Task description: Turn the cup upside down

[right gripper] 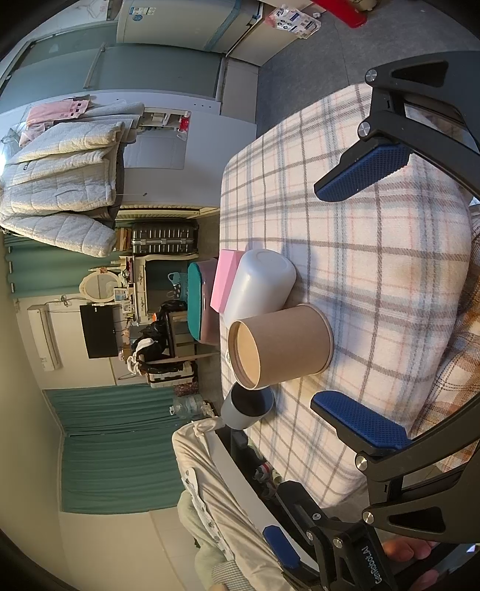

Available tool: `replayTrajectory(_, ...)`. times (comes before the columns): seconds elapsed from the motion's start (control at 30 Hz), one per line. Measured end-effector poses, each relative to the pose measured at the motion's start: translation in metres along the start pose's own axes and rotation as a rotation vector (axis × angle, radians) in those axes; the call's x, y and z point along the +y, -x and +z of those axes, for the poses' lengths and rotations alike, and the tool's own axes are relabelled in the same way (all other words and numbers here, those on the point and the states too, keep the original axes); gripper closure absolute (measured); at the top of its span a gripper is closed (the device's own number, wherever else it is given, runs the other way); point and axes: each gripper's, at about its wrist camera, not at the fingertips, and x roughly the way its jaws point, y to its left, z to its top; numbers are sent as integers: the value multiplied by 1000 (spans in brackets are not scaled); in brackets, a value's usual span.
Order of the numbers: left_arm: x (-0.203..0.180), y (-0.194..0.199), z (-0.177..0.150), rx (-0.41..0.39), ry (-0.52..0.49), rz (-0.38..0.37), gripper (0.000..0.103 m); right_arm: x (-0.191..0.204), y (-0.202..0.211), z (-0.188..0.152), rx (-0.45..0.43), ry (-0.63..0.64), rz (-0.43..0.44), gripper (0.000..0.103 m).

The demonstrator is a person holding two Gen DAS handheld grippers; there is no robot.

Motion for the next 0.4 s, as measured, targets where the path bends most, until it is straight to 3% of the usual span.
replayTrajectory(0.4,0,0,0,1,0,1,0,1,-1,-2,6,-1,-2,0)
